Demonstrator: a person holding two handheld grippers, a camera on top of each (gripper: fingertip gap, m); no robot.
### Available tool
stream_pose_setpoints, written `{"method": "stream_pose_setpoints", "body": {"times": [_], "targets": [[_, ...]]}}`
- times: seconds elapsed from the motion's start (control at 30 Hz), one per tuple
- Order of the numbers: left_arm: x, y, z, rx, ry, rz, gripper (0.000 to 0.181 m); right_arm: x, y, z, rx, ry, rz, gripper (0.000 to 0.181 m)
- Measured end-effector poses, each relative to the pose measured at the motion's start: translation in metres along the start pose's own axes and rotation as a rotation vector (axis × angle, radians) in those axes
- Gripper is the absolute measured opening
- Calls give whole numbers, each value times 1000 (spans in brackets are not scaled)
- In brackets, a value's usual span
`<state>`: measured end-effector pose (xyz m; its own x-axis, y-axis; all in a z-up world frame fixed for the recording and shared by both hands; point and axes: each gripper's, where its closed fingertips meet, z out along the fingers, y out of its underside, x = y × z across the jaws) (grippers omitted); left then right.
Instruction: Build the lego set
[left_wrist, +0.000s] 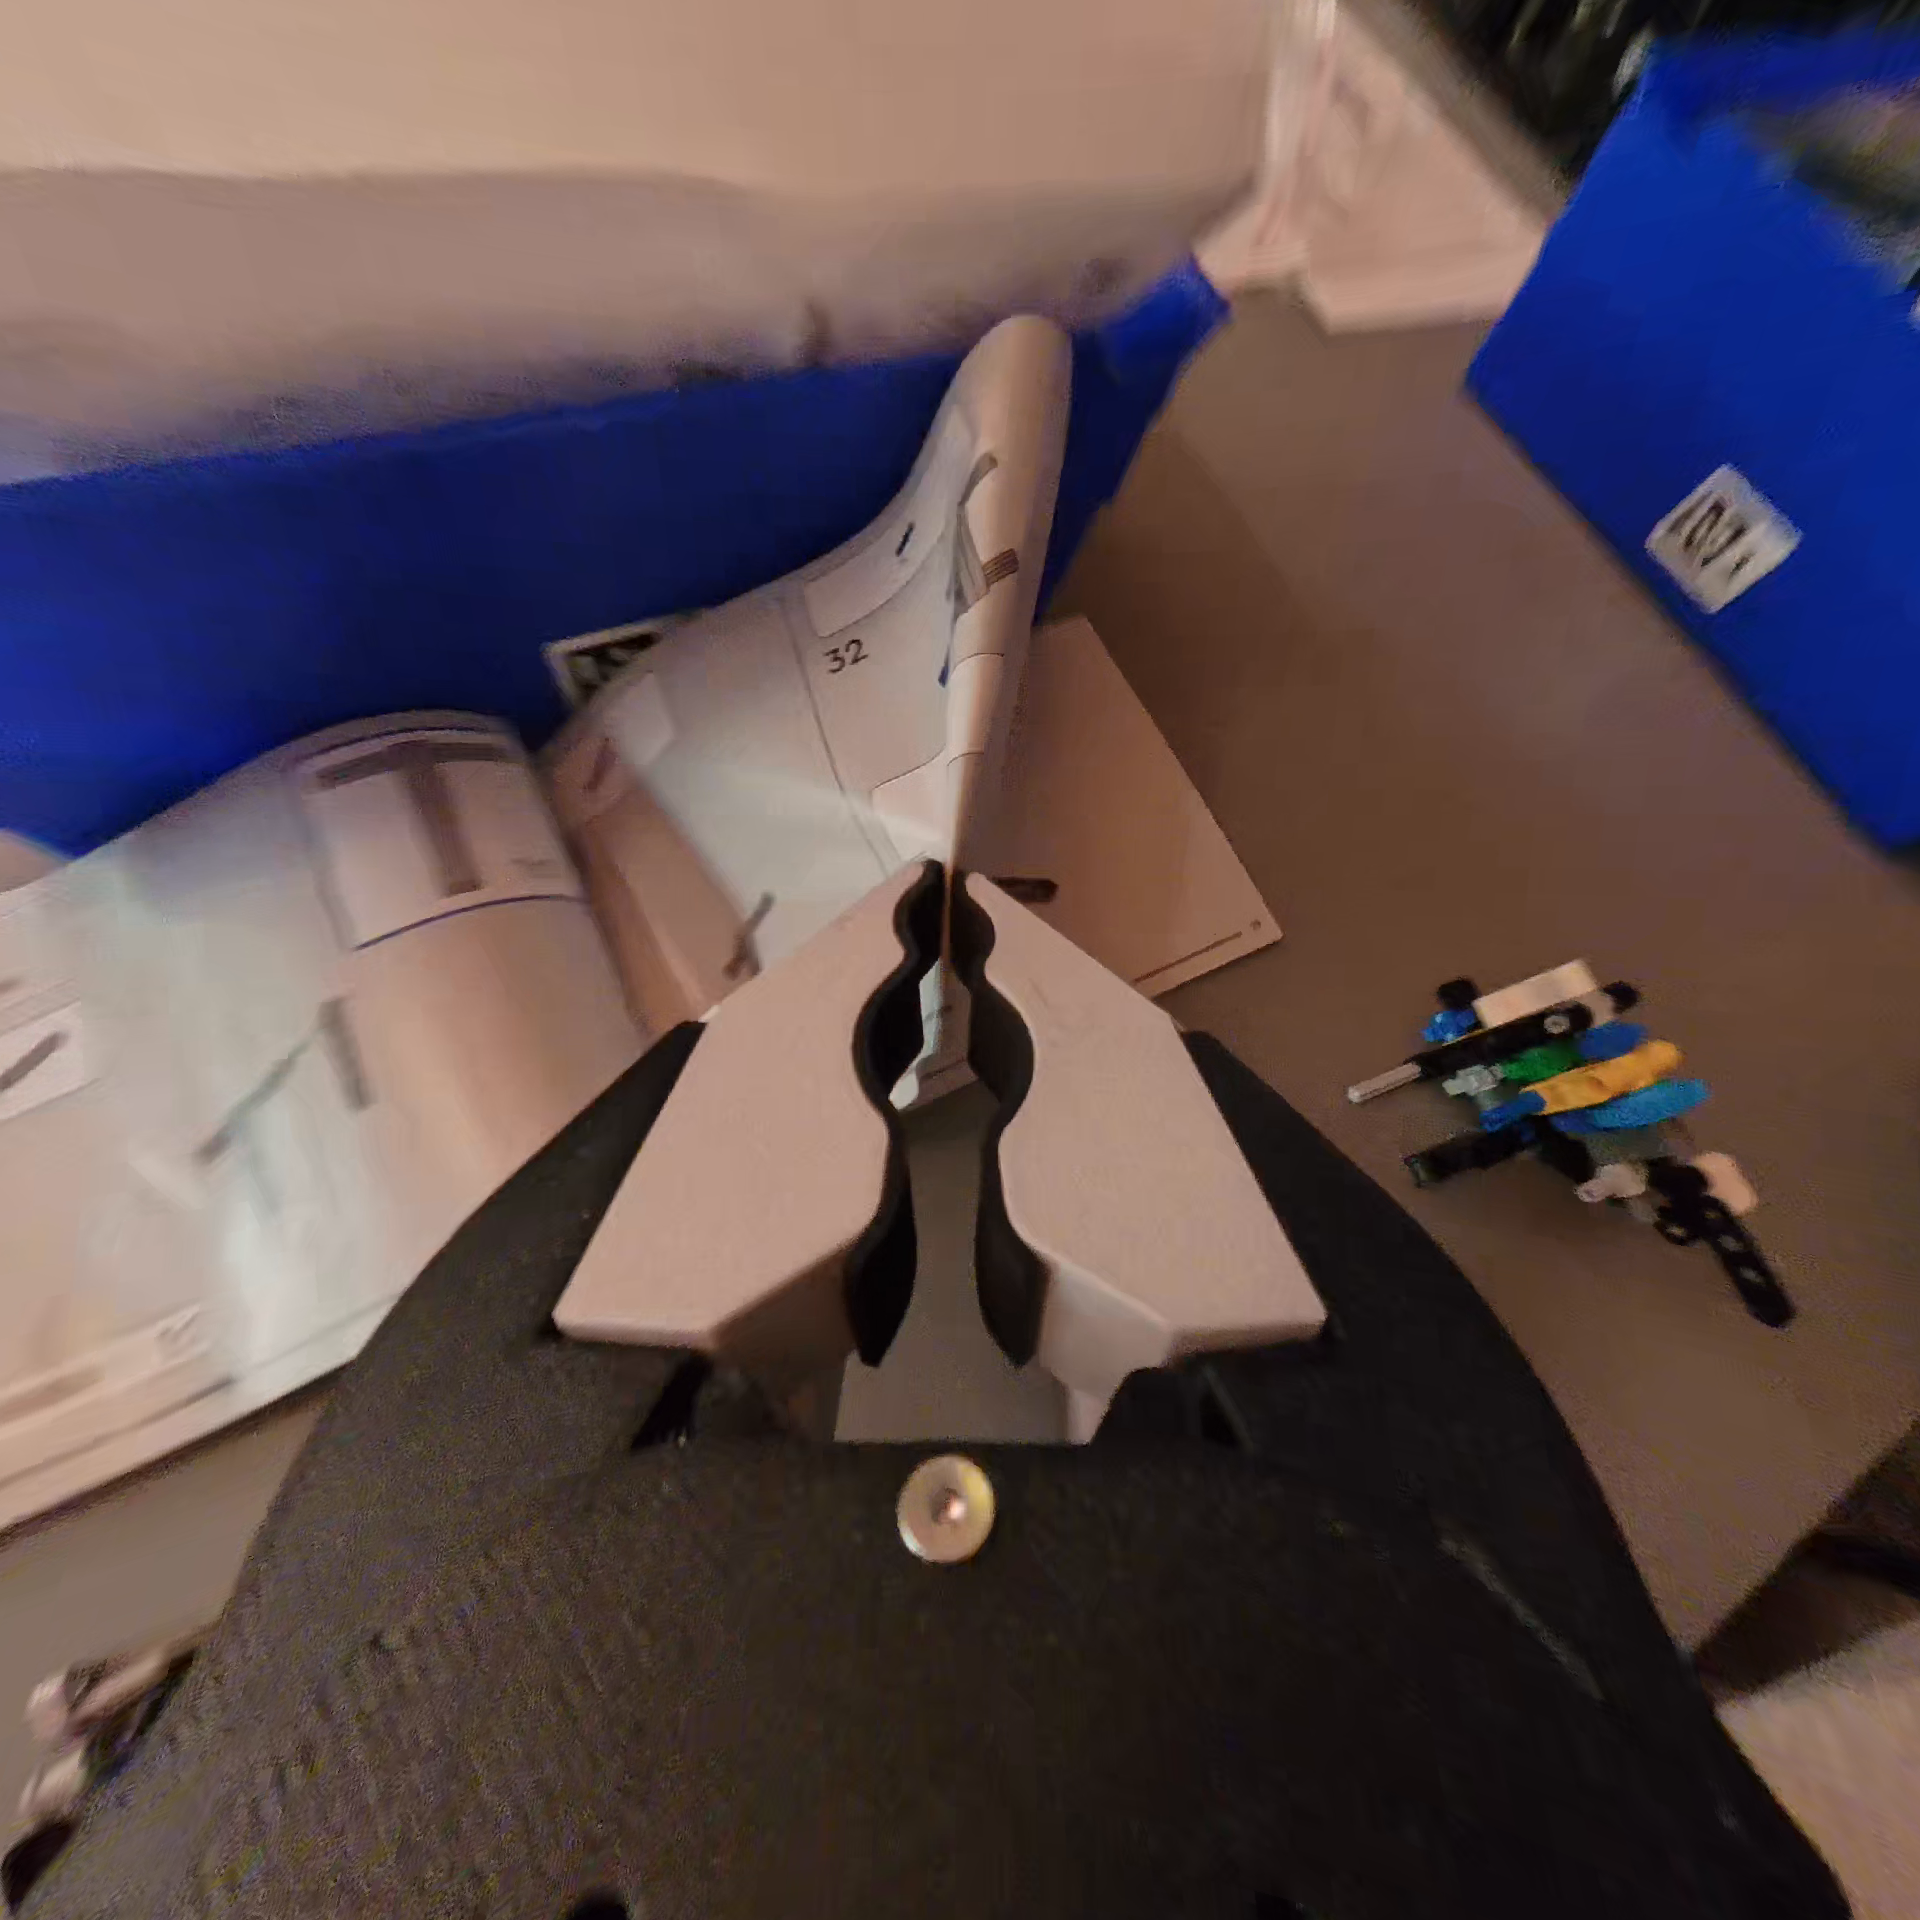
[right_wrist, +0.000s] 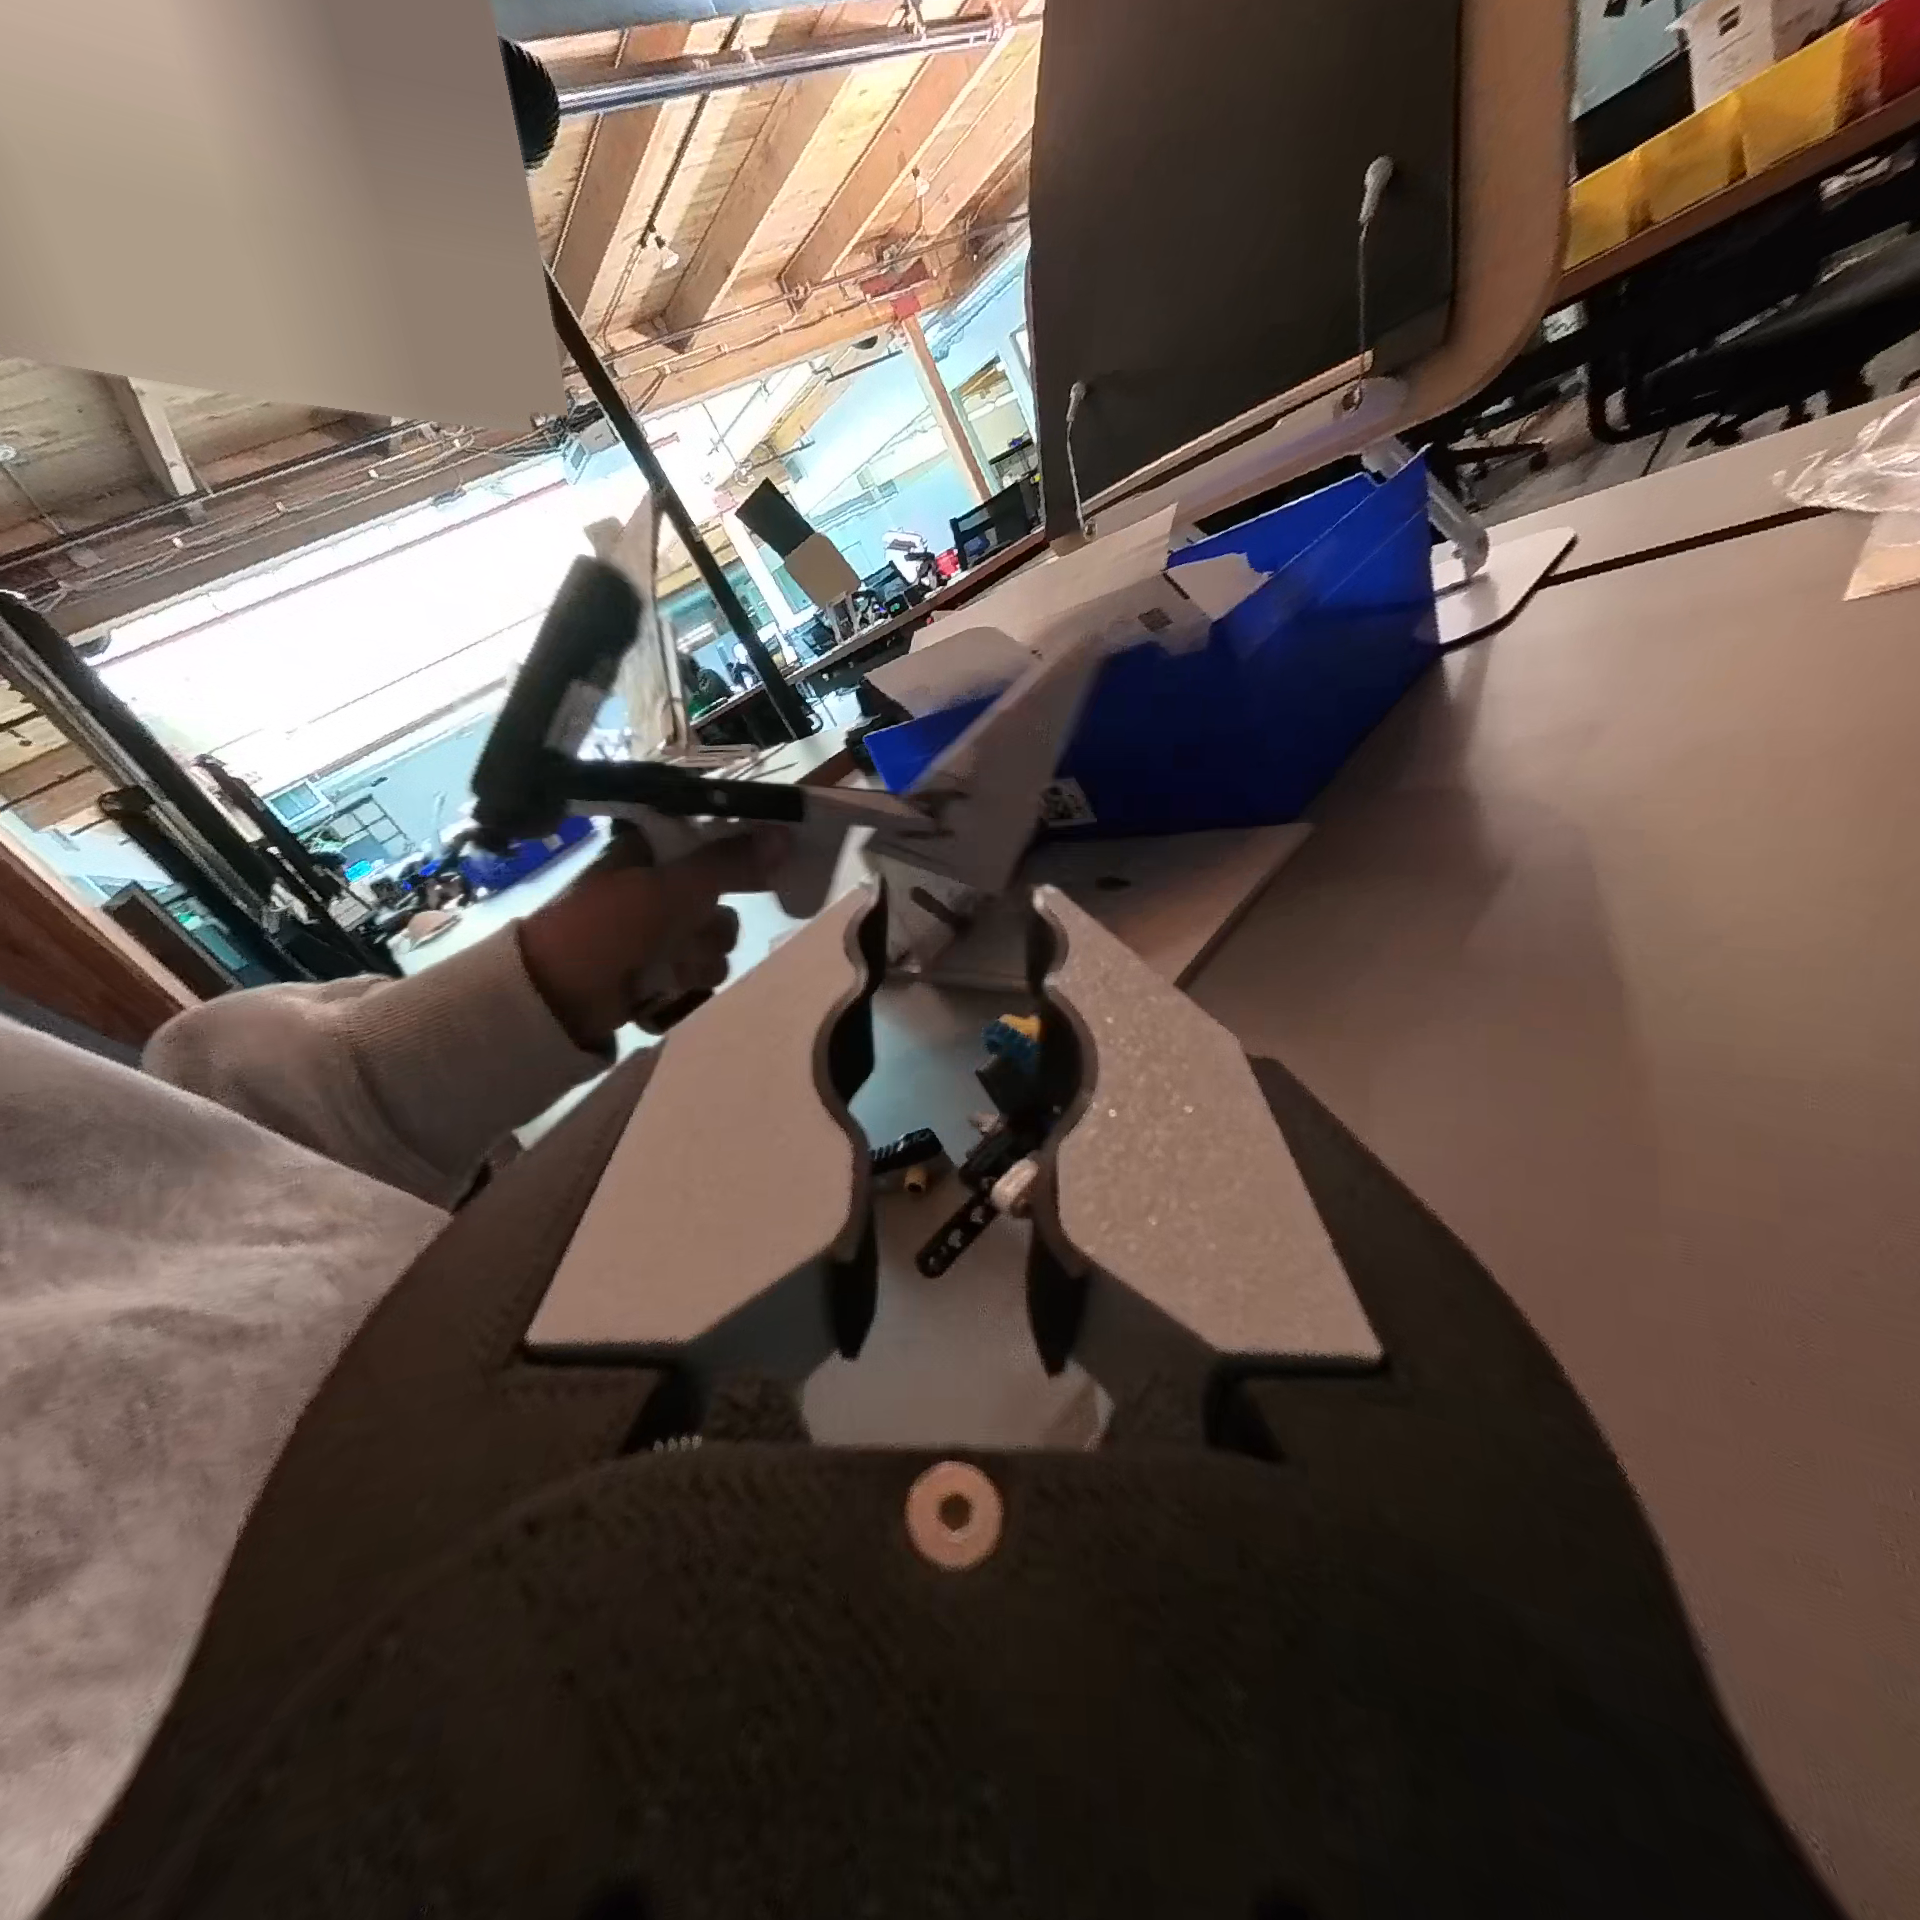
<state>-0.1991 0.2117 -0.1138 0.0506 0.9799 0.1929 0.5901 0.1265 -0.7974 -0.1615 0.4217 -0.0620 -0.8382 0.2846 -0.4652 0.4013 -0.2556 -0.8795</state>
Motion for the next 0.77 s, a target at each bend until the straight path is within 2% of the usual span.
{"method": "stream_pose_setpoints", "body": {"times": [0.03,0.13,0.17,0.23,0.3,0.37,0.4,0.43,0.5,0.57,0.6,0.7,0.77], "targets": [[-11,-6,-14,49,5,-53,0,1,-2,-1,10,11,-8,24],[-69,-16,-59,191,-46,-195,0,2,-6,-2,35,44,-53,23],[-93,-10,-70,192,-79,-224,0,2,-7,-3,37,49,-54,23],[-138,16,-85,110,-117,-301,6,-1,-8,-2,39,59,-57,23],[-167,36,-97,79,-111,-373,18,-6,-10,0,42,65,-75,23],[-190,41,-112,132,-135,-421,22,-14,-10,5,33,66,-122,22],[-197,38,-120,176,-146,-433,30,-19,-10,10,24,66,-155,22],[-199,29,-127,234,-140,-429,36,-25,-10,17,13,62,-190,21],[-187,3,-136,342,-85,-370,36,-41,-10,37,-21,35,-255,19],[-169,-19,-133,374,-24,-271,36,-62,-10,68,-69,-8,-292,6],[-161,-24,-126,358,2,-227,36,-74,-10,85,-91,-43,-291,0],[-138,-20,-88,227,165,-133,39,-110,-15,133,-102,-130,-284,0],[-128,-9,-65,130,289,-140,40,-108,-3,166,-171,-68,-324,0]]}}
